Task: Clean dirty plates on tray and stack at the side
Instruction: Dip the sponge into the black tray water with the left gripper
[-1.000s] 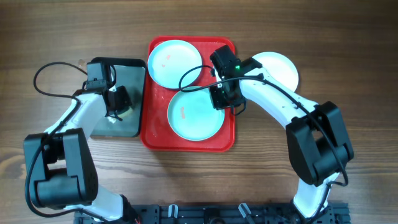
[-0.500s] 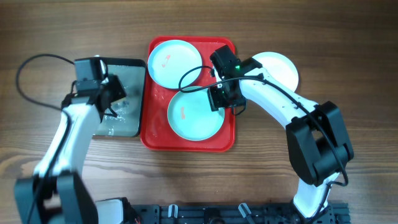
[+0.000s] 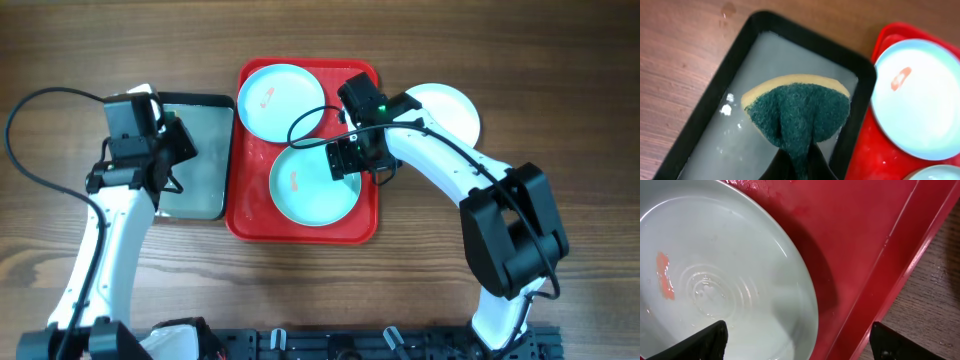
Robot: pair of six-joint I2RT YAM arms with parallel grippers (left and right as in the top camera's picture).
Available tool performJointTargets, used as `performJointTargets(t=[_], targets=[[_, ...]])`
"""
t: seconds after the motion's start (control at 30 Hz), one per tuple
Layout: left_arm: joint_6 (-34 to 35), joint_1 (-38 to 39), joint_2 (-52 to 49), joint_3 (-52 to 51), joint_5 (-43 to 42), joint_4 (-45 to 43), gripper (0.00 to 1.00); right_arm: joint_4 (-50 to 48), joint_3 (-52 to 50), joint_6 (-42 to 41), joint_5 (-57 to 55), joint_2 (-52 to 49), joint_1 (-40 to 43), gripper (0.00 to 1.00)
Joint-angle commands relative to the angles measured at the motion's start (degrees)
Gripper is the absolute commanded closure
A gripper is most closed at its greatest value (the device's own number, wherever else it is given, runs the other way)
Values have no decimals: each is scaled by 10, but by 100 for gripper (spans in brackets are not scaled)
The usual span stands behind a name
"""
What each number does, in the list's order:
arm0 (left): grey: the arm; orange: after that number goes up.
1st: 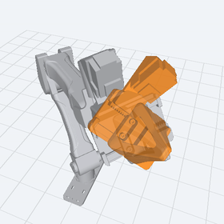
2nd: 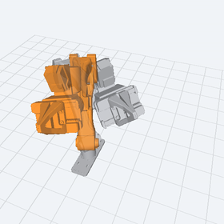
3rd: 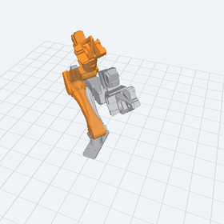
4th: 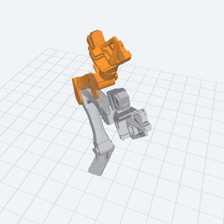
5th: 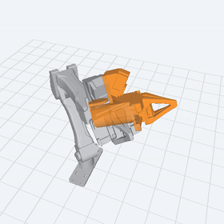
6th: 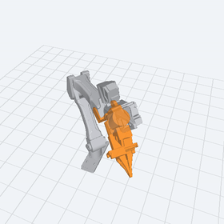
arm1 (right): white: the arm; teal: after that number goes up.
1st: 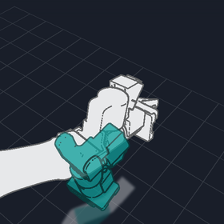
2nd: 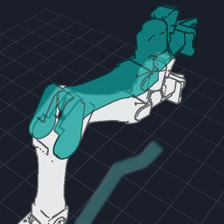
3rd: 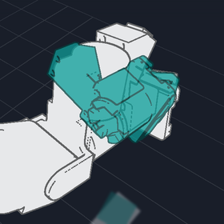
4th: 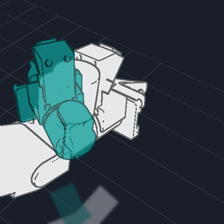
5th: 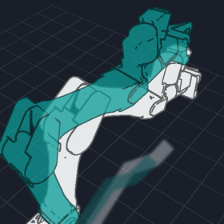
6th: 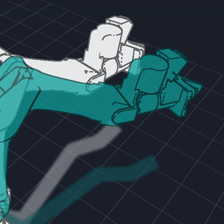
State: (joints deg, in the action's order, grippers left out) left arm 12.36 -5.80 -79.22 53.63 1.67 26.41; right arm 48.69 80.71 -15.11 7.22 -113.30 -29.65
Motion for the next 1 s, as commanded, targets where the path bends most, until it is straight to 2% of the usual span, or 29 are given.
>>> performJointTargets(t=[0.0, 0.03, 0.1, 0.17, 0.27, 0.3, 0.77, 0.97], targets=[[3, -2, -29, 7, 3, 0, 96, 0, -6, -1, -8, 11, -1, 10], [3, -2, -33, 7, 3, 1, 96, 0, -6, -1, -8, 11, -1, 10], [3, -2, -42, 7, -11, 2, 96, 0, -6, -1, -8, 11, -1, 17], [2, -2, -50, 7, -26, 1, 96, 2, -6, 0, -8, 11, -1, 34], [0, -2, -57, 7, -29, 0, 96, 4, -6, -1, -8, 11, -1, 67], [0, -2, -59, 7, -29, 0, 96, 3, -6, -1, -8, 11, -1, 71], [1, -2, -59, 7, -29, 9, 96, -27, -6, 1, -49, 11, -1, 69], [1, -2, -59, 7, -29, 9, 96, -30, -6, 1, -49, 6, -1, 76]])
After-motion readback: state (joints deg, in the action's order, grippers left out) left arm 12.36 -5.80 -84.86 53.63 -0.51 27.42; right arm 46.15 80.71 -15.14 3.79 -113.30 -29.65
